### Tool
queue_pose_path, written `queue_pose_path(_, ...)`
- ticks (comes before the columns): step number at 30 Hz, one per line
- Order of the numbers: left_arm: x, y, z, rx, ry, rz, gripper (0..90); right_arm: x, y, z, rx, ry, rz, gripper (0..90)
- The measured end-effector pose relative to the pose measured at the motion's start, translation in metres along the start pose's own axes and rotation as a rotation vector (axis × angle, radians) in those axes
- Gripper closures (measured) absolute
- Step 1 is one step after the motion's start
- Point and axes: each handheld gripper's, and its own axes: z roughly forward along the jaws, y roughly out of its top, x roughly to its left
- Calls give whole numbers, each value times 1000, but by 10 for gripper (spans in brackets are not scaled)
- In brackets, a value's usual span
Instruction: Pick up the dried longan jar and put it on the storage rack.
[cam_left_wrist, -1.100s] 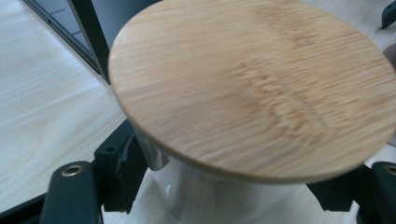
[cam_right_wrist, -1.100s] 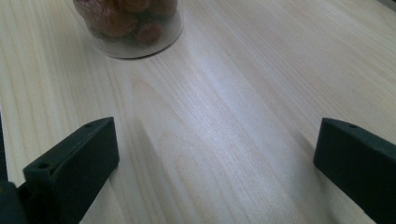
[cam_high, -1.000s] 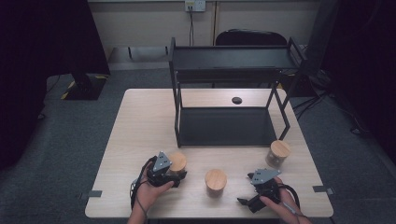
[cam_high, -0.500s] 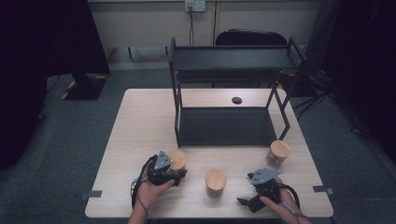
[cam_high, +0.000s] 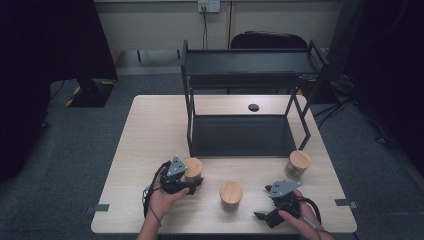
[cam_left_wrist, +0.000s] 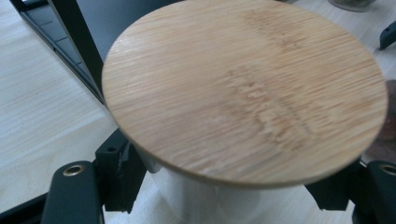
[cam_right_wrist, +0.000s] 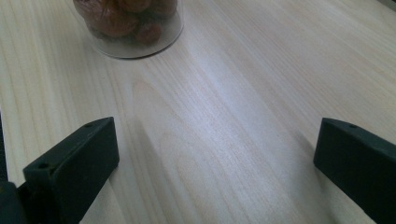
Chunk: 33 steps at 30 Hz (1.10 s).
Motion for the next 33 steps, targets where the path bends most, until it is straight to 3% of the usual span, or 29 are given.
queue_pose_path(19, 0, 25, 10, -3, -16, 16, 258, 0, 0, 0, 0, 0, 0, 0)
queue_pose_path(33, 0, 36, 17, -5, -5, 13, 258, 0, 0, 0, 0, 0, 0, 0)
